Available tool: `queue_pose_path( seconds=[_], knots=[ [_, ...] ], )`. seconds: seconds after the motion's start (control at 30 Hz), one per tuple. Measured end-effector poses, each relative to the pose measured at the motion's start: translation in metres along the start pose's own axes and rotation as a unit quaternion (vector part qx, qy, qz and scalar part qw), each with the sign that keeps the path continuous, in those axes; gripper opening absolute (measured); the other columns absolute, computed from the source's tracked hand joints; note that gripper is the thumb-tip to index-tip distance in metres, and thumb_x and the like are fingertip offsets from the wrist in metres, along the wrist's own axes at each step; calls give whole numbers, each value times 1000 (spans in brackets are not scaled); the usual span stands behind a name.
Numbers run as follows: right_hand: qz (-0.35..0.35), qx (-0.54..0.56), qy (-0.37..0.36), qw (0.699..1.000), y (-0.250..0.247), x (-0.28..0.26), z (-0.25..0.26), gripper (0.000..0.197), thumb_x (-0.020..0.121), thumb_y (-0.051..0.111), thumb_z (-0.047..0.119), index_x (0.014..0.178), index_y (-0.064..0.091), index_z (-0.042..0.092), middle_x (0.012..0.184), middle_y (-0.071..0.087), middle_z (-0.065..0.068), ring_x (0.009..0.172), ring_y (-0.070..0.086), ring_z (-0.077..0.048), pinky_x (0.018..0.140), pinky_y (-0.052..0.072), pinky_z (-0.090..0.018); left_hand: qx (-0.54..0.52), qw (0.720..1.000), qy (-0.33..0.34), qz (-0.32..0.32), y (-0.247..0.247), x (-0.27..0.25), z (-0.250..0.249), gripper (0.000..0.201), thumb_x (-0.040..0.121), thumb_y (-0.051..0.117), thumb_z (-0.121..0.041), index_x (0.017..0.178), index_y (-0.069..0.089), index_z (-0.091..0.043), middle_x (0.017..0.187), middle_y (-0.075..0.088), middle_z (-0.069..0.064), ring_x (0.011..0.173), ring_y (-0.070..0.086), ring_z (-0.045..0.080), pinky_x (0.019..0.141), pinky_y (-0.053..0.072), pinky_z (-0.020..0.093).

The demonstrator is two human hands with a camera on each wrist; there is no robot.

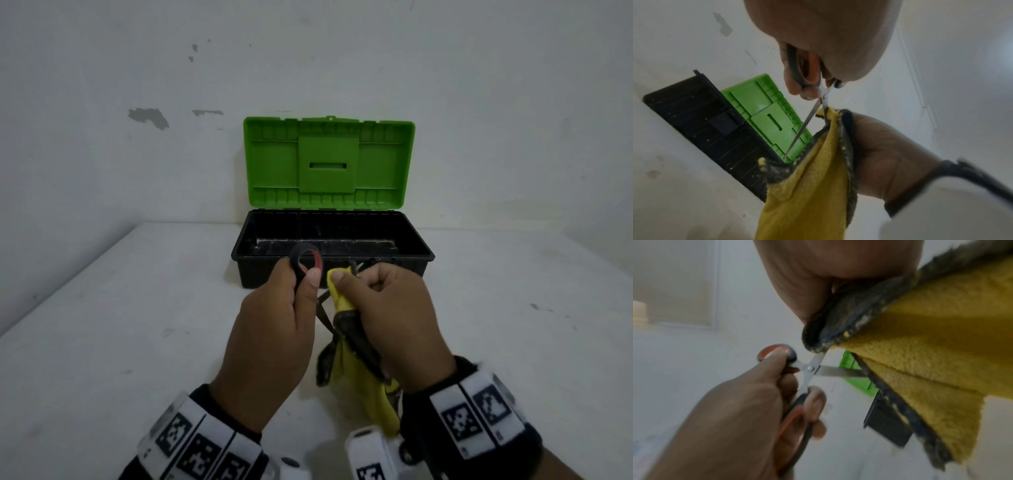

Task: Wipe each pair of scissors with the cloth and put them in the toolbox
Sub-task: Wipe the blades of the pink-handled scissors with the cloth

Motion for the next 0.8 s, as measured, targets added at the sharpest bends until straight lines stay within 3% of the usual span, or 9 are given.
queue_pose_path(
  seconds=[0.1,0.2,0.3,0.47,0.6,0.67,0.8],
  knots=[
    [4,6,1,1000,-1,3,-1,38,82,77,35,57,56,16,51,56,0,48,53,-14,49,48,-29,28,999,18,-17,-3,-1,-1,26,100,35,-42,91,52,-25,57,51,-10,54,55,7,44,42,19],
    [36,-12,-7,999,6,-8,7,37,82,78,35,58,58,16,51,56,3,48,51,-7,47,44,-18,32,999,29,-23,-5,-1,-1,25,100,38,-41,90,52,-24,58,50,-12,59,55,5,46,39,11],
    [23,-2,5,1000,1,1,0,38,82,78,35,58,59,12,51,55,0,48,52,-12,48,45,-25,49,998,41,-19,-3,-4,0,29,100,36,-40,91,56,-20,57,49,-10,56,53,10,44,41,18],
    [12,-3,-7,1000,-1,-1,-3,39,83,76,38,58,58,15,52,56,-2,49,52,-10,49,45,-23,46,998,44,-26,-4,-5,1,28,99,37,-38,89,55,-19,55,43,-13,53,50,7,43,36,11],
    [5,11,1,1000,-4,6,-7,40,83,76,37,57,57,14,52,54,-3,48,51,-13,48,45,-26,42,998,49,-25,-2,-2,1,28,100,37,-37,91,56,-18,56,48,-10,51,51,10,43,40,21],
    [-8,21,2,1000,-8,10,-10,41,84,76,37,57,56,14,51,52,-2,47,48,-13,47,44,-27,42,998,49,-24,-2,-1,1,29,100,37,-37,90,56,-18,55,48,-9,53,52,11,43,40,21],
    [10,37,-10,999,-6,1,-4,39,84,76,35,58,56,13,51,51,2,47,45,-8,46,42,-17,37,997,56,-26,-5,0,-1,30,99,37,-36,92,58,-15,56,47,-11,56,53,12,44,40,15]
  ],
)
Point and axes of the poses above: each hand's wrist, its own x-axis towards the middle knuckle, its own y-axis out of the palm, z = x × y, the point moved 5 cm from there along x, towards the middle knuckle
